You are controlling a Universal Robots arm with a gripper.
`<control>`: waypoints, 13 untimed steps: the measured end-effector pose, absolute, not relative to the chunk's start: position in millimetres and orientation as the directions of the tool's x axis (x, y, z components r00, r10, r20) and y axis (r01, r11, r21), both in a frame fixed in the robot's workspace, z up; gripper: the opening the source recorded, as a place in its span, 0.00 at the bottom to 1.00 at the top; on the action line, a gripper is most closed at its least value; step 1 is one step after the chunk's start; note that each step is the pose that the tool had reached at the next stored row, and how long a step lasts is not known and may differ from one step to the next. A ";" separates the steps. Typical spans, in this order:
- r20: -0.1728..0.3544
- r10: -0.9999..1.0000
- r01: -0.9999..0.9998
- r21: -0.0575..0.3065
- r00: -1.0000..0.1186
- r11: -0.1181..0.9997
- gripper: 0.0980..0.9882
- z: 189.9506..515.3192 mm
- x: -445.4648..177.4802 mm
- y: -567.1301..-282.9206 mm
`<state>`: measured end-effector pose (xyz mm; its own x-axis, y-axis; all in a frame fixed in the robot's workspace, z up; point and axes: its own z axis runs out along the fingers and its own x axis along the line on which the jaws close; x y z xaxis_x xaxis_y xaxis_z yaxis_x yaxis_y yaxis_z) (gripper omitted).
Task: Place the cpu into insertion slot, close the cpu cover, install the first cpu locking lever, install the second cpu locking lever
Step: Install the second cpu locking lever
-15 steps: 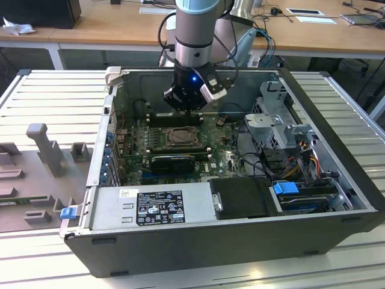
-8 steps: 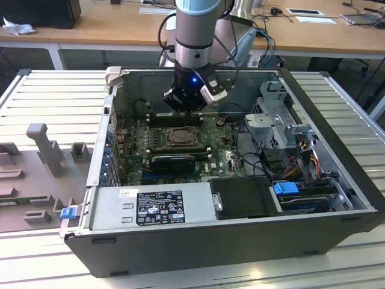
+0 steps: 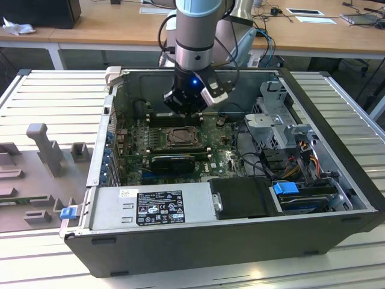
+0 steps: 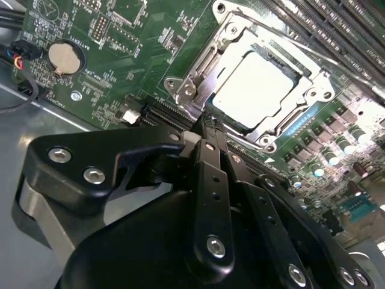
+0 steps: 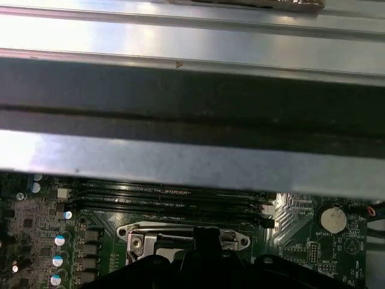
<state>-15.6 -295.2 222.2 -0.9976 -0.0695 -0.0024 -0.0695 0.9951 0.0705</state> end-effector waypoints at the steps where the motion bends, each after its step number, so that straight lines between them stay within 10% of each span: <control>1: -0.002 -0.070 -0.070 0.070 -0.998 0.995 0.01 222.2 -15.6 -295.9; 13: -0.002 -0.070 -0.070 0.070 -0.998 0.995 0.01 222.2 -15.6 -302.7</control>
<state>-15.6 -302.7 222.2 -0.9976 -0.0695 -0.0024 -0.0695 0.9951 0.0705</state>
